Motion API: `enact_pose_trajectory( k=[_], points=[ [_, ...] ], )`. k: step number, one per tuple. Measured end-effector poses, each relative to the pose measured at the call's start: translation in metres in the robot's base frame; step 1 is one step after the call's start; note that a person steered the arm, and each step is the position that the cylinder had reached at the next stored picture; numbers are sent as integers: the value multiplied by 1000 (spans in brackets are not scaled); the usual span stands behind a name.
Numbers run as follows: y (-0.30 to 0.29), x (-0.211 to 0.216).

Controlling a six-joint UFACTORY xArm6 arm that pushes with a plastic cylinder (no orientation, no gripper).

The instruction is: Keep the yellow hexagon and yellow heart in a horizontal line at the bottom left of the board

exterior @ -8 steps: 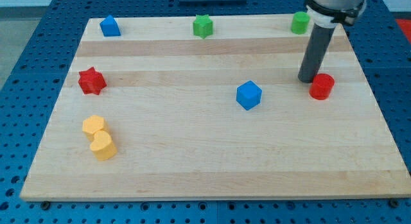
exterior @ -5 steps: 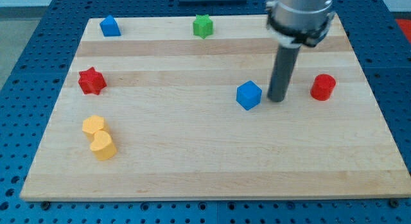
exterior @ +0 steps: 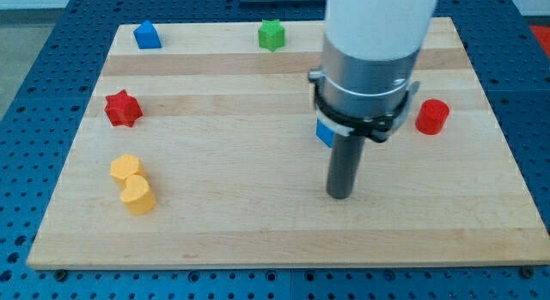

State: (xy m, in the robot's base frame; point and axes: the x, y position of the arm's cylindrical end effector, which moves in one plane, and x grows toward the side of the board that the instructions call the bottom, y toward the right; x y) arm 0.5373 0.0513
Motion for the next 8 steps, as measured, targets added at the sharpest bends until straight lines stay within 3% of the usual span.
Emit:
enact_pose_trajectory(
  k=[3, 5, 7, 8],
  points=[
    [-147, -20],
    [-179, -65],
    [-263, -47],
    [-269, -17]
  ],
)
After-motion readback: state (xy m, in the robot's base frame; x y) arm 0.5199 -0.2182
